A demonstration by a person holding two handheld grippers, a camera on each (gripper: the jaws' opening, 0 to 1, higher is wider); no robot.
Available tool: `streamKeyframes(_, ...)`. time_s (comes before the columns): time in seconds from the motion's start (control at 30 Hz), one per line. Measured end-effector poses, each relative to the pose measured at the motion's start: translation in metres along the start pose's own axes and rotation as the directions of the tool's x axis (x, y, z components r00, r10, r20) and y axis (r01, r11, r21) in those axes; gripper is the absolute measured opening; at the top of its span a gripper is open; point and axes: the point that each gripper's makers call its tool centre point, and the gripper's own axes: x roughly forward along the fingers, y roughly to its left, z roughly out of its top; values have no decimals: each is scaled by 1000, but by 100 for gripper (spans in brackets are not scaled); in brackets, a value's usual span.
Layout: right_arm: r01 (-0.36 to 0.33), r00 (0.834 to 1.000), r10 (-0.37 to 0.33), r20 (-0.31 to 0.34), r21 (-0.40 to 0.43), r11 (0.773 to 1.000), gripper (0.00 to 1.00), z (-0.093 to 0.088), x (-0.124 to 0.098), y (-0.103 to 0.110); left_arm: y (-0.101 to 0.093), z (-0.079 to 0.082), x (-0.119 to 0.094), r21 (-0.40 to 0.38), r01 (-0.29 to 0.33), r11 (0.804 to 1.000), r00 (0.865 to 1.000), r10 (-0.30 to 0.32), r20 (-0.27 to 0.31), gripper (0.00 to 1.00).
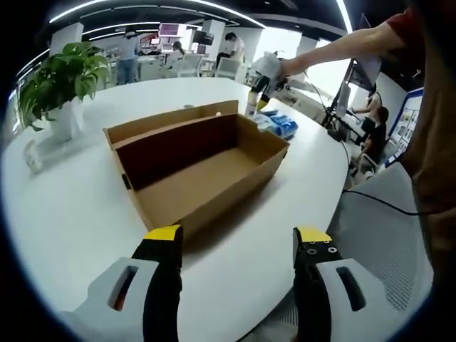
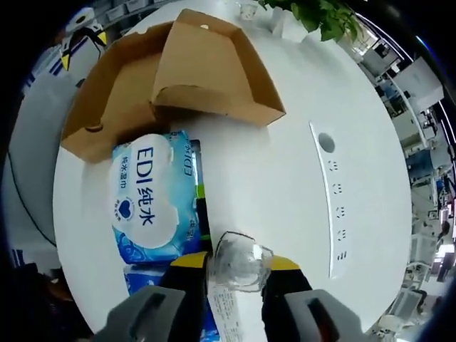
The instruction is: Operate the shoe box by opening the lid, removing the specified soft item, and placing it in the target area until the item is outside and the box remains undamaged.
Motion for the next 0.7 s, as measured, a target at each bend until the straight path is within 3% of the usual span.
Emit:
streamKeyframes(0.4,2,1000,-2,22,18,1000,24,3,-1,-3,-1,-1,-1,1,1,1000,1000,-1,-3,62)
streamKeyframes(0.7,-24,999,25,31,-50,998,19,5,1,-1,-2,-2,0,-1,3,1000,1000,-3,-7,62)
